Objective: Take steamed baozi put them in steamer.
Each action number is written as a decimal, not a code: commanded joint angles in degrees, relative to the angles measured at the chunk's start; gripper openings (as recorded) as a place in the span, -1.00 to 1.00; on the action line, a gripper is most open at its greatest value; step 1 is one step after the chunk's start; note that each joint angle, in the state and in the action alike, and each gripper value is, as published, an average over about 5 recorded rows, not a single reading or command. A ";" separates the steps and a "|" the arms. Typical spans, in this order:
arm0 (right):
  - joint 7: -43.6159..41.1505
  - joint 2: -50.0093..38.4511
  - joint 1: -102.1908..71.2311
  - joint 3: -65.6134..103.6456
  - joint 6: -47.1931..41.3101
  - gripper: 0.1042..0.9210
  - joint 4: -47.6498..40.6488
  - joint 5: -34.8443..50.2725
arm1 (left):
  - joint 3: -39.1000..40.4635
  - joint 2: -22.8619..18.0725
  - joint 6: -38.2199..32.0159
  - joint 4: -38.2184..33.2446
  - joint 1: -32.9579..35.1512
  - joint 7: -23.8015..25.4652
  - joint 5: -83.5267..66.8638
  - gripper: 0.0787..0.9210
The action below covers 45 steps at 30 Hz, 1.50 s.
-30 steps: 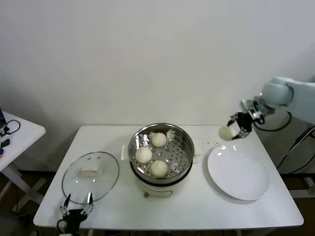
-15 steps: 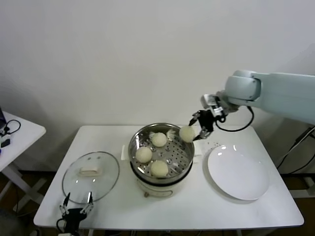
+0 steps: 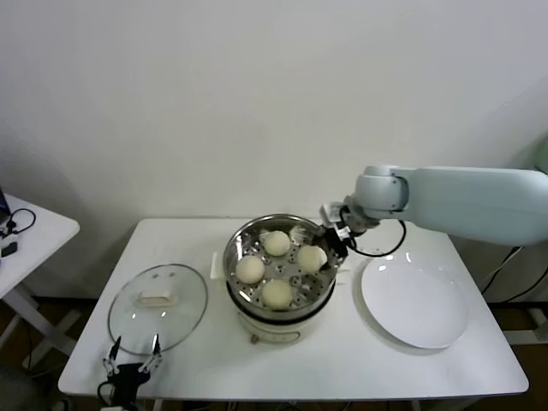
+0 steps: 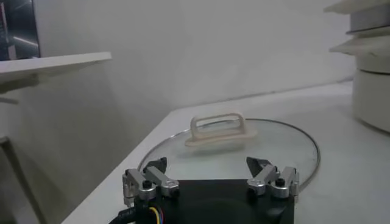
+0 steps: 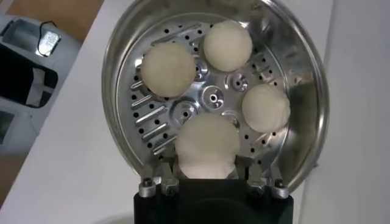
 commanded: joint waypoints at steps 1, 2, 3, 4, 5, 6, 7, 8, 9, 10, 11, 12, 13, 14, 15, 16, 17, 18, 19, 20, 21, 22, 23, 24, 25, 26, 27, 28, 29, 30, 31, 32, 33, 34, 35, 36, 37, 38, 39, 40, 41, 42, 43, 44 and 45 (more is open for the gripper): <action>1.81 2.75 -6.56 3.45 -0.97 0.30 -5.46 -3.48 | -0.02 0.03 -0.07 0.22 -0.11 -0.06 -0.25 0.77; 1.83 2.98 -6.64 3.61 -0.98 0.30 -5.82 -3.44 | -0.01 0.04 -0.08 0.25 -0.14 -0.06 -0.33 0.77; 1.81 3.17 -6.68 3.71 -0.98 0.30 -6.07 -3.40 | 0.00 0.05 -0.09 0.30 -0.16 -0.06 -0.41 0.77; 1.74 3.35 -6.69 3.76 -0.97 0.30 -6.24 -3.31 | 0.00 0.07 -0.09 0.34 -0.19 -0.05 -0.48 0.77; 1.65 3.47 -6.67 3.75 -0.97 0.30 -6.34 -3.17 | 0.01 0.08 -0.10 0.37 -0.20 -0.05 -0.54 0.77; 1.60 3.56 -6.62 3.71 -0.98 0.31 -6.37 -2.96 | 0.00 0.09 -0.10 0.38 -0.22 -0.05 -0.59 0.77; 1.53 3.64 -6.57 3.69 -0.99 0.31 -6.37 -2.78 | -0.01 0.10 -0.11 0.39 -0.24 -0.05 -0.63 0.77; 1.46 3.70 -6.51 3.68 -1.00 0.33 -6.37 -2.60 | -0.02 0.11 -0.11 0.39 -0.25 -0.05 -0.67 0.77; 1.42 3.74 -6.46 3.67 -1.03 0.36 -6.36 -2.41 | -0.02 0.11 -0.12 0.39 -0.26 -0.05 -0.70 0.77; 1.37 3.77 -6.41 3.66 -1.05 0.39 -6.34 -2.28 | -0.02 0.12 -0.12 0.38 -0.26 -0.05 -0.71 0.77; 1.31 3.78 -6.38 3.70 -1.05 0.44 -6.34 -2.26 | -0.01 0.12 -0.13 0.37 -0.26 -0.04 -0.72 0.77; 1.25 3.78 -6.34 3.74 -1.05 0.50 -6.30 -2.20 | -0.01 0.11 -0.14 0.35 -0.26 -0.04 -0.73 0.77; 1.20 3.74 -6.26 3.79 -1.06 0.55 -6.24 -2.14 | 0.00 0.10 -0.15 0.32 -0.25 -0.04 -0.73 0.77; 1.17 3.68 -6.13 3.86 -1.06 0.58 -6.14 -2.11 | 0.00 0.08 -0.15 0.27 -0.22 -0.04 -0.73 0.77; 1.15 3.55 -5.83 3.93 -1.05 0.62 -6.00 -1.97 | -0.01 0.06 -0.15 0.22 -0.19 -0.04 -0.73 0.77; 1.07 3.33 -5.31 4.00 -1.04 0.63 -5.79 -1.67 | -0.03 0.05 -0.15 0.15 -0.15 -0.04 -0.73 0.77; 0.97 3.09 -4.70 4.04 -1.02 0.64 -5.60 -1.25 | -0.05 0.04 -0.15 0.09 -0.11 -0.04 -0.74 0.77; 0.67 2.74 -3.52 4.00 -0.94 0.64 -5.34 -0.24 | -0.08 0.05 -0.15 0.01 -0.04 -0.04 -0.74 0.77; 0.22 2.25 -2.01 3.78 -0.87 0.65 -5.03 1.09 | -0.12 0.07 -0.15 -0.06 0.03 -0.04 -0.75 0.77; -0.28 1.74 -0.43 3.38 -0.80 0.65 -4.75 2.54 | -0.16 0.09 -0.15 -0.13 0.10 -0.04 -0.75 0.77; -0.66 1.13 1.49 2.61 -0.72 0.66 -4.45 4.42 | -0.19 0.13 -0.14 -0.20 0.18 -0.04 -0.75 0.77; -0.91 0.47 3.60 1.73 -0.68 0.66 -4.10 6.44 | -0.22 0.17 -0.14 -0.27 0.26 -0.03 -0.75 0.77; -0.66 -0.35 5.61 0.68 -0.76 0.68 -3.78 8.14 | -0.26 0.20 -0.14 -0.33 0.31 -0.04 -0.75 0.77; -0.10 -1.22 7.31 -0.22 -0.88 0.70 -3.50 9.56 | -0.29 0.22 -0.14 -0.37 0.35 -0.04 -0.74 0.77; 0.84 -2.27 8.93 -0.92 -1.10 0.72 -3.13 10.99 | -0.33 0.23 -0.14 -0.43 0.38 -0.04 -0.75 0.77; 2.28 -3.53 9.89 -1.02 -1.45 0.73 -2.71 12.02 | -0.36 0.24 -0.15 -0.49 0.41 -0.05 -0.76 0.77; 4.38 -5.12 10.34 -0.56 -1.80 0.75 -2.21 12.86 | -0.39 0.26 -0.15 -0.55 0.45 -0.06 -0.79 0.77; 7.14 -6.99 9.66 0.94 -2.04 0.75 -1.65 13.32 | -0.40 0.28 -0.15 -0.58 0.47 -0.07 -0.83 0.77; 10.82 -9.18 8.02 3.32 -2.21 0.75 -0.99 13.71 | -0.39 0.31 -0.17 -0.59 0.48 -0.08 -0.88 0.77; 15.01 -11.61 4.90 7.05 -2.27 0.76 -0.35 13.89 | -0.37 0.35 -0.19 -0.56 0.48 -0.11 -0.94 0.77; 19.22 -14.16 0.53 11.78 -2.16 0.76 0.20 13.60 | -0.33 0.41 -0.23 -0.50 0.45 -0.13 -1.00 0.77; 23.53 -16.72 -5.43 18.46 -1.98 0.76 0.77 13.11 | -0.28 0.49 -0.26 -0.44 0.42 -0.15 -1.07 0.77; 27.24 -18.88 -11.31 25.19 -1.85 0.76 1.27 12.60 | -0.22 0.57 -0.29 -0.39 0.39 -0.17 -1.12 0.77; 30.00 -20.68 -17.07 31.73 -1.75 0.76 1.71 11.94 | -0.17 0.66 -0.30 -0.37 0.36 -0.18 -1.17 0.77; 32.80 -22.37 -23.33 38.49 -1.27 0.76 2.28 10.93 | -0.13 0.76 -0.31 -0.36 0.31 -0.18 -1.23 0.77; 35.39 -23.69 -28.82 44.15 -0.50 0.76 2.88 10.16 | -0.09 0.86 -0.30 -0.36 0.26 -0.18 -1.30 0.77; 37.45 -24.89 -33.16 48.00 0.61 0.76 3.49 9.57 | -0.09 0.92 -0.30 -0.37 0.19 -0.18 -1.37 0.77; 39.52 -26.16 -38.45 52.31 2.00 0.76 4.27 9.00 | -0.09 0.97 -0.28 -0.39 0.09 -0.18 -1.45 0.77; 41.56 -27.32 -43.92 56.49 3.44 0.76 5.04 8.50 | -0.09 1.00 -0.27 -0.40 -0.02 -0.18 -1.55 0.77; 42.95 -28.12 -49.06 60.42 4.74 0.76 5.81 8.23 | -0.08 1.00 -0.24 -0.42 -0.13 -0.18 -1.62 0.77; 44.17 -28.76 -55.03 65.80 6.01 0.76 6.58 7.88 | -0.06 1.00 -0.21 -0.44 -0.25 -0.18 -1.66 0.77; 45.18 -28.93 -61.57 71.59 7.06 0.76 7.34 7.35 | -0.02 0.98 -0.19 -0.47 -0.36 -0.16 -1.68 0.77; 46.00 -28.76 -67.78 77.35 7.95 0.76 8.04 6.66 | 0.03 0.95 -0.18 -0.52 -0.45 -0.15 -1.67 0.77; 46.81 -28.38 -74.09 83.59 8.75 0.76 8.84 5.82 | 0.08 0.91 -0.16 -0.59 -0.53 -0.13 -1.66 0.77; 47.48 -27.85 -79.81 89.42 9.31 0.76 9.59 4.91 | 0.14 0.87 -0.16 -0.68 -0.59 -0.11 -1.66 0.77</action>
